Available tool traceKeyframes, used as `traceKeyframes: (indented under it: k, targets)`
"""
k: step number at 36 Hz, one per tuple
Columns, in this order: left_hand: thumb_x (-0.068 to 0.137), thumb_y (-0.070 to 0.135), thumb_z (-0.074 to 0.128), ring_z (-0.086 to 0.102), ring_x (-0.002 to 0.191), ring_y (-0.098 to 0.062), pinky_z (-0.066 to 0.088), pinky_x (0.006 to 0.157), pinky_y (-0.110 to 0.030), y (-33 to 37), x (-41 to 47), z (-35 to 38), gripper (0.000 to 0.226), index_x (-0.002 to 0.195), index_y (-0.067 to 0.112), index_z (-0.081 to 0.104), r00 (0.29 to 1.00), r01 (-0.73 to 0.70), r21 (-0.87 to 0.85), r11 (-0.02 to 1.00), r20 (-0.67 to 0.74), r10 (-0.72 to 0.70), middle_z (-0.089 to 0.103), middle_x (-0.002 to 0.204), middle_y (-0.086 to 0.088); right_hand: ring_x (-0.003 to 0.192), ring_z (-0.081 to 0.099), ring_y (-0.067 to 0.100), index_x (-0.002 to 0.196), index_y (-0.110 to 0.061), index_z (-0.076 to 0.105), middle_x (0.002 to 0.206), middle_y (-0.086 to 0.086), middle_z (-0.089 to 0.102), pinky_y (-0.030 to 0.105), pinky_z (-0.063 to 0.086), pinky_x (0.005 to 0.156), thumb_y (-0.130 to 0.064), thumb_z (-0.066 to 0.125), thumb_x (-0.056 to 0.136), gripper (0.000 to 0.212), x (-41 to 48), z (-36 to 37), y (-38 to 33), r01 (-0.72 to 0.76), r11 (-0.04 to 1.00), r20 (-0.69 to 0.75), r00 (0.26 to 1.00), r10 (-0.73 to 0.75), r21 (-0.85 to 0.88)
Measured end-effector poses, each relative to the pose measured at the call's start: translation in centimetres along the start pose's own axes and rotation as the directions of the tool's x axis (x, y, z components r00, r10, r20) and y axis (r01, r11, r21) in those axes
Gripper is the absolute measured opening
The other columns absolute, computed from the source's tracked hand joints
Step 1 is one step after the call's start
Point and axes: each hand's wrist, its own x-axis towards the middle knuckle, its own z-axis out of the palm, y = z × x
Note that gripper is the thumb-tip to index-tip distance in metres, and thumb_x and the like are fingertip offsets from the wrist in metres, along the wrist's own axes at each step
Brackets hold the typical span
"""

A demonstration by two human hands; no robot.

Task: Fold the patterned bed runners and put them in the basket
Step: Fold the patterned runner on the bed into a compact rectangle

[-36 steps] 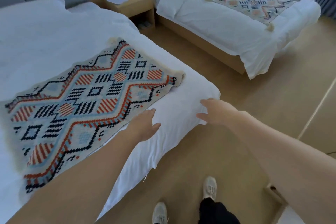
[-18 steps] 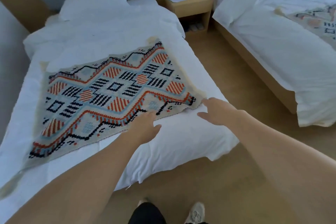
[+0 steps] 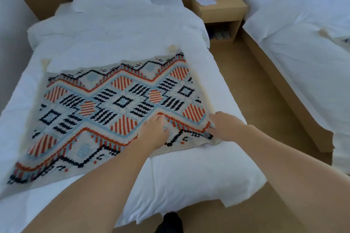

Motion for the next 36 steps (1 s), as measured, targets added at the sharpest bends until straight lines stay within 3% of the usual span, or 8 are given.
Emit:
traceKeyframes:
  k: [4,9,13,17,23,29,32,36]
  targets:
    - [0.098,0.037,0.035,0.020,0.142,-0.023,0.021,0.115,-0.041,-1.4,5.7,-0.7,0.060,0.149,0.009,0.018,0.999,0.029,0.018,0.999,0.025,-0.029,0.021,0.156,-0.008,0.116,0.051,0.027,0.144,-0.017,0.035,0.131,0.007,0.048,0.037,0.046,0.093,-0.047,0.042,0.096,0.057,5.8,-1.0,-0.3,0.002,1.000,0.031,1.000,-0.003,0.010]
    - [0.100,0.036,0.031,0.014,0.144,-0.023,0.019,0.116,-0.043,-3.7,13.0,0.6,0.059,0.150,0.011,0.014,0.991,0.089,0.057,0.994,0.098,-0.094,0.016,0.158,-0.007,0.113,0.051,0.026,0.144,-0.016,0.033,0.128,0.006,0.045,0.037,0.045,0.088,-0.040,0.039,0.099,0.052,14.4,0.0,-0.5,0.039,0.999,0.067,0.997,-0.039,0.004]
    - [0.101,0.036,0.029,0.003,0.146,-0.022,0.011,0.118,-0.044,-4.9,19.2,2.1,0.060,0.151,0.013,0.008,0.983,0.115,0.068,0.991,0.135,-0.123,0.004,0.160,-0.005,0.119,0.047,0.029,0.144,-0.014,0.033,0.138,0.010,0.040,0.041,0.045,0.095,-0.033,0.035,0.101,0.047,21.6,1.4,0.4,0.081,0.996,0.140,0.987,-0.074,-0.047]
    - [0.101,0.042,0.026,-0.006,0.146,-0.024,0.005,0.118,-0.046,-6.2,25.0,5.0,0.063,0.151,0.014,0.001,0.975,0.156,0.085,0.984,0.144,-0.167,-0.006,0.160,-0.005,0.143,0.018,0.031,0.152,-0.015,0.014,0.160,0.011,0.007,0.043,0.030,0.112,-0.029,0.033,0.101,0.056,28.7,3.4,1.7,0.106,0.991,0.174,0.980,-0.091,-0.078]
    - [0.096,0.057,0.015,-0.014,0.145,-0.024,-0.004,0.117,-0.047,-8.6,34.4,10.6,0.069,0.151,0.020,-0.004,0.980,0.188,0.104,0.977,0.050,-0.194,-0.012,0.160,-0.004,0.146,-0.013,0.032,0.152,-0.016,-0.006,0.159,0.012,-0.017,0.046,0.003,0.117,-0.042,0.027,0.101,0.066,38.8,8.3,3.1,0.153,0.981,0.123,0.983,-0.138,-0.122]
    - [0.085,0.068,-0.005,-0.019,0.144,-0.024,-0.016,0.111,-0.048,-10.8,43.9,14.2,0.078,0.149,0.023,-0.013,0.966,0.228,0.118,0.967,-0.155,-0.209,-0.019,0.158,-0.003,0.143,-0.023,0.030,0.149,-0.017,-0.019,0.156,0.010,-0.024,0.048,-0.007,0.117,-0.072,0.003,0.086,0.086,46.7,12.1,5.1,0.198,0.965,-0.027,0.978,-0.206,-0.172]
    - [0.084,0.067,-0.008,-0.020,0.143,-0.025,-0.019,0.112,-0.049,-11.1,47.2,15.1,0.078,0.148,0.022,-0.016,0.943,0.252,0.128,0.959,-0.256,-0.213,-0.019,0.157,-0.004,0.142,-0.025,0.027,0.149,-0.015,-0.020,0.156,0.007,-0.026,0.048,-0.011,0.116,-0.075,-0.006,0.081,0.091,50.4,12.1,6.3,0.202,0.962,-0.095,0.971,-0.221,-0.183]
    - [0.088,0.064,-0.003,-0.014,0.145,-0.026,-0.013,0.115,-0.049,-11.7,48.9,17.5,0.075,0.149,0.021,-0.010,0.909,0.277,0.125,0.953,-0.355,-0.218,-0.012,0.158,-0.005,0.142,-0.026,0.021,0.148,-0.014,-0.020,0.157,0.005,-0.025,0.045,-0.012,0.116,-0.072,-0.004,0.085,0.088,55.9,11.0,7.4,0.185,0.971,-0.158,0.965,-0.209,-0.153]
